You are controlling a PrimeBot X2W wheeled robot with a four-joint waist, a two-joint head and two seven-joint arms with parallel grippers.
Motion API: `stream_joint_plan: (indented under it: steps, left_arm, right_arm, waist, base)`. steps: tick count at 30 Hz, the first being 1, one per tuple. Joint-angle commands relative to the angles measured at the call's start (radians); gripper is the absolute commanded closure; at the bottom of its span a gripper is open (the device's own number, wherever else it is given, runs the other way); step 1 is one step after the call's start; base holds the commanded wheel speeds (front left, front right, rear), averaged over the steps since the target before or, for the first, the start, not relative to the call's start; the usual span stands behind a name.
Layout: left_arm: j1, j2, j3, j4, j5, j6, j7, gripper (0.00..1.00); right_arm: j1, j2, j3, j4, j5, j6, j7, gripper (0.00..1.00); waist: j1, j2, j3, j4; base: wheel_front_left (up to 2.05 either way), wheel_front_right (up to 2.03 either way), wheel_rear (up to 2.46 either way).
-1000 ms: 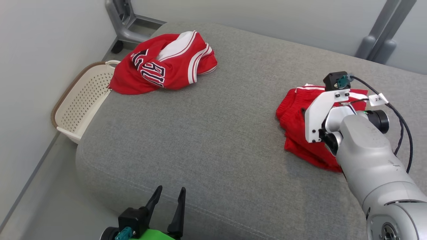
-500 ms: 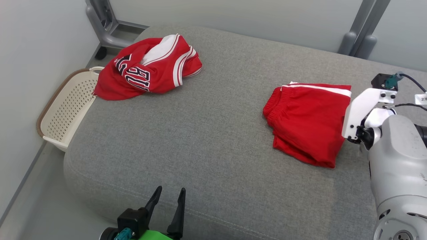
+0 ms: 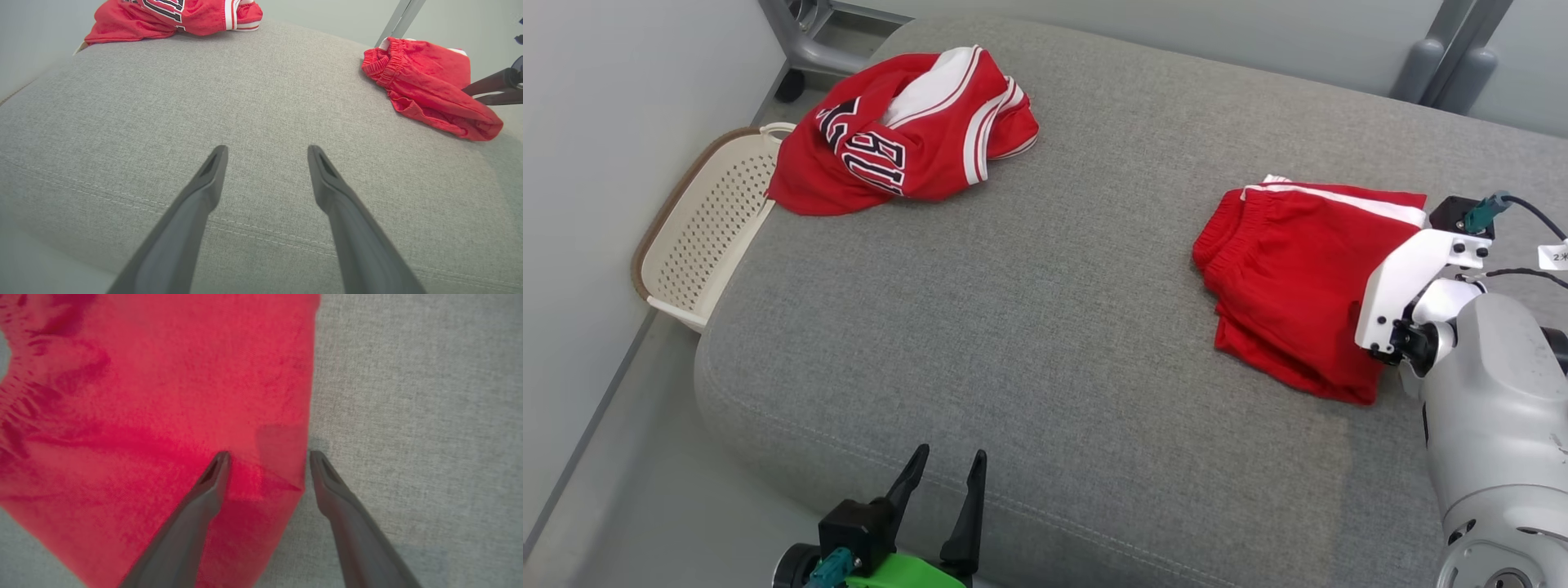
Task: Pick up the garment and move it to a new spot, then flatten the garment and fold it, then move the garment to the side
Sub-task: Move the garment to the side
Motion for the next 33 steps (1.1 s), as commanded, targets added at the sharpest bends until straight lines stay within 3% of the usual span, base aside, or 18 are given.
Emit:
stream_joint_plan:
  steps: [1, 4, 5, 7, 8, 9, 13, 22, 33]
  left_arm:
    - [-0.016, -0.002, -0.001, 0.002, -0.001, -0.003, -0.004, 0.00]
    - [-0.021, -0.004, -0.003, 0.006, 0.000, -0.004, -0.004, 0.00]
    - [-0.025, -0.004, -0.004, 0.008, 0.000, -0.004, -0.004, 0.00]
    - [-0.026, -0.005, -0.005, 0.010, -0.002, -0.006, -0.005, 0.00]
    - [-0.025, -0.005, -0.005, 0.011, -0.003, -0.005, -0.005, 0.00]
    - [-0.026, -0.005, -0.006, 0.012, -0.004, -0.004, -0.006, 0.00]
    - [-0.028, -0.003, -0.005, 0.013, -0.005, -0.004, -0.008, 0.00]
    - [-0.023, 0.001, -0.002, 0.013, -0.008, 0.005, -0.010, 0.00]
    - [0.001, 0.021, 0.014, -0.003, -0.014, 0.017, -0.012, 0.00]
  right_arm:
    - [0.007, -0.004, -0.003, -0.001, -0.006, -0.001, -0.004, 0.00]
    - [0.011, -0.004, -0.020, 0.005, -0.008, -0.001, -0.003, 0.00]
    - [0.012, -0.004, -0.033, 0.004, -0.015, -0.001, -0.005, 0.47]
    - [0.014, -0.003, -0.051, 0.005, -0.022, -0.001, -0.003, 0.71]
    - [0.016, -0.003, -0.060, 0.004, -0.030, -0.001, -0.002, 0.80]
    - [0.019, -0.003, -0.069, 0.003, -0.035, -0.001, -0.001, 0.80]
    - [0.033, -0.004, -0.100, 0.002, -0.065, -0.002, 0.006, 0.99]
    - [0.013, -0.008, -0.103, 0.027, -0.099, -0.003, -0.026, 1.00]
    - [0.047, -0.006, -0.023, 0.008, -0.128, -0.002, 0.001, 1.00]
  waist:
    - [0.0000, -0.0001, 0.006, 0.008]
    - [0.0000, -0.0001, 0.014, 0.018]
    - [0.0000, -0.0001, 0.019, 0.023]
    - [0.0000, -0.0001, 0.024, 0.028]
    - [0.0000, -0.0001, 0.026, 0.030]
    - [0.0000, -0.0001, 0.027, 0.031]
    - [0.0000, -0.0001, 0.029, 0.034]
    - [0.0000, -0.0001, 0.024, 0.004]
    - [0.0000, -0.0001, -0.021, -0.121]
  base:
    - [0.00, 0.00, 0.00]
    - [0.00, 0.00, 0.00]
    - [0.00, 0.00, 0.00]
    - [0.00, 0.00, 0.00]
    - [0.00, 0.00, 0.00]
    - [0.00, 0.00, 0.00]
    - [0.00, 0.00, 0.00]
    - [0.00, 0.00, 0.00]
    - [0.00, 0.00, 0.00]
